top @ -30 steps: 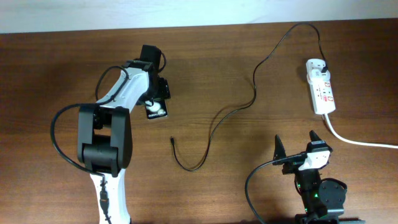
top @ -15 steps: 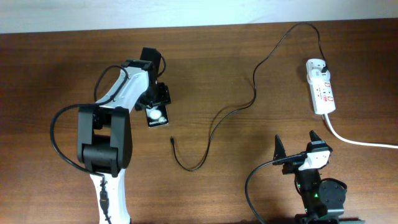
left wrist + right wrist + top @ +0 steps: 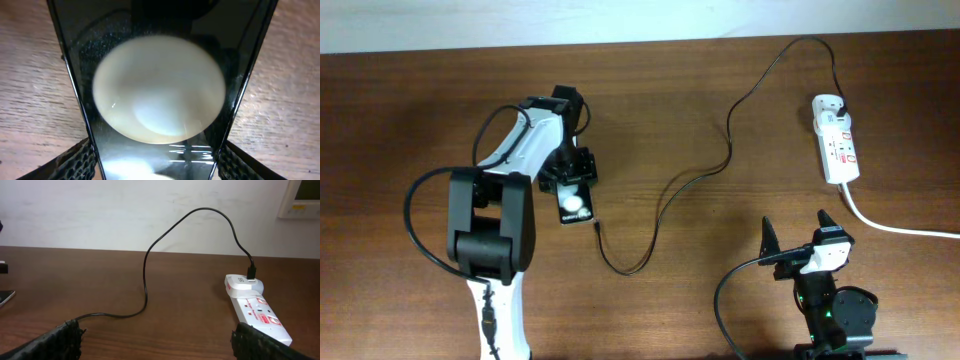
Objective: Plug charger to phone and switch on socket
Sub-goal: 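Lift the phone with the left gripper and turn it upright, then hold the phone upright with the left gripper, bottom edge facing right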
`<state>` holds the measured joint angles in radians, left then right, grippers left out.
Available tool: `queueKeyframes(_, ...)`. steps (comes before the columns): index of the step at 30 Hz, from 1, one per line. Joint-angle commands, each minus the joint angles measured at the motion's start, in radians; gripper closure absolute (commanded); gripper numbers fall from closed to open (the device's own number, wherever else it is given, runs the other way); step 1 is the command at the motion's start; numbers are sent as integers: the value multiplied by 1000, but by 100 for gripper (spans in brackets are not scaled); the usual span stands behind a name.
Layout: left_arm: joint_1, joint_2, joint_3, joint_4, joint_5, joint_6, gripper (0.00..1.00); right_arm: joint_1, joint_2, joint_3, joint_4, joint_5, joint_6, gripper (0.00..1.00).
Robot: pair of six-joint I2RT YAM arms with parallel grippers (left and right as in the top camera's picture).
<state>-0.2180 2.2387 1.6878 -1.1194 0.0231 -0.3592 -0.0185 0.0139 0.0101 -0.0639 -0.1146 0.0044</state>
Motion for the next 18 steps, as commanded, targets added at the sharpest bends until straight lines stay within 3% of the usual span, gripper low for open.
queueKeyframes(1, -37, 61, -38, -32, -18, 16, 37, 6, -8, -5, -6, -6, 11, 1)
queueKeyframes(9, -39, 61, -38, -143, -6, 16, 35, 6, -8, -5, -6, -6, 11, 1)
queueKeyframes(18, -30, -42, -37, -124, 41, 61, 30, 6, -8, -5, -6, -6, 11, 1)
